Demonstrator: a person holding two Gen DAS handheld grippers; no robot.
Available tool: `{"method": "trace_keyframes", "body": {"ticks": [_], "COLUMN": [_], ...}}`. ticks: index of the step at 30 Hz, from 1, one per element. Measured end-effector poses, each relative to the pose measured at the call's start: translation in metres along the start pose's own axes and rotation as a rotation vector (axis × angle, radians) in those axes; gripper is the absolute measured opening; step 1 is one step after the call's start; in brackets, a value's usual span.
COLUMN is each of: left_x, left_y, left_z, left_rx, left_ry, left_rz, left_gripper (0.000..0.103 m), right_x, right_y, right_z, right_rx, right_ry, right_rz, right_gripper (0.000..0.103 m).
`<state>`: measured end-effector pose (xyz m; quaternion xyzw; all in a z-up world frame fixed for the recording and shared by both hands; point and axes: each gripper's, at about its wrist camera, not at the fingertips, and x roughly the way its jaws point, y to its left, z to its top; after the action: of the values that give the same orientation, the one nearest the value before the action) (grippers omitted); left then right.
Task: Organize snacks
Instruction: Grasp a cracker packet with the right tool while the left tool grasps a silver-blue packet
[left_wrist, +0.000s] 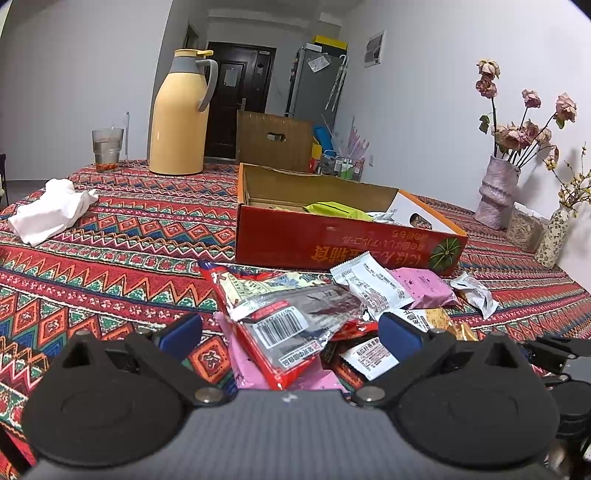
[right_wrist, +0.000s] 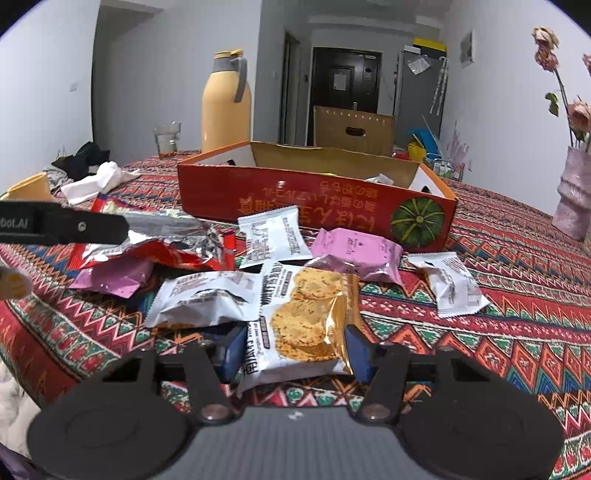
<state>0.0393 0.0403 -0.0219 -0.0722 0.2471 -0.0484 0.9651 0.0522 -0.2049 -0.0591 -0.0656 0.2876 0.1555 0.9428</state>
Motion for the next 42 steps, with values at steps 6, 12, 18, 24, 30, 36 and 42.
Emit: {"method": "trace_keyframes", "body": {"ticks": [6,12,18,24,30,36,42], "left_x": [0.0,0.001,0.016,0.042,0.066,0.088,0.105], "left_y": [-0.004,-0.01,-0.024,-0.032,-0.038,-0.04,-0.028], "left_z": [0.001,0.01,0.02,0.031,0.038,0.046,0.046], "left_rx": [0.013,0.052,0.213,0.377,0.452,0.462,0.387], "left_ry": [0.001,-0.012,0.04,0.125,0.232,0.289,0.353], "left_rz": [0.006,0.038,0.049,0.059,-0.034,-0.036,-0.029], "left_gripper": [0.103,0.103,0.103,0.103,0.103,0.103,0.103], "right_x": [-0.004,-0.008,-0.013,-0.017,-0.016,-0.016,-0.015], "right_y": [-0.013,-0.023,-0.041,-0.06,-0.074,-0.084,-0.099], "right_z": [0.0,0.001,0.002,0.0,-0.003,-0.006,-0.008], "right_rx": [0.042,0.069,0.114,0.167,0.209,0.235,0.279], "right_ry": [-0.008,-0.028,-0.053,-0.069,-0.074,-0.076,-0.078], "right_rz": [-0.021,-0.039,-0.082,-0.134,-0.167,-0.188,-0.217], "right_gripper": [0.052,0.052,0.052,0.052,0.052,0.052,0.053]}}
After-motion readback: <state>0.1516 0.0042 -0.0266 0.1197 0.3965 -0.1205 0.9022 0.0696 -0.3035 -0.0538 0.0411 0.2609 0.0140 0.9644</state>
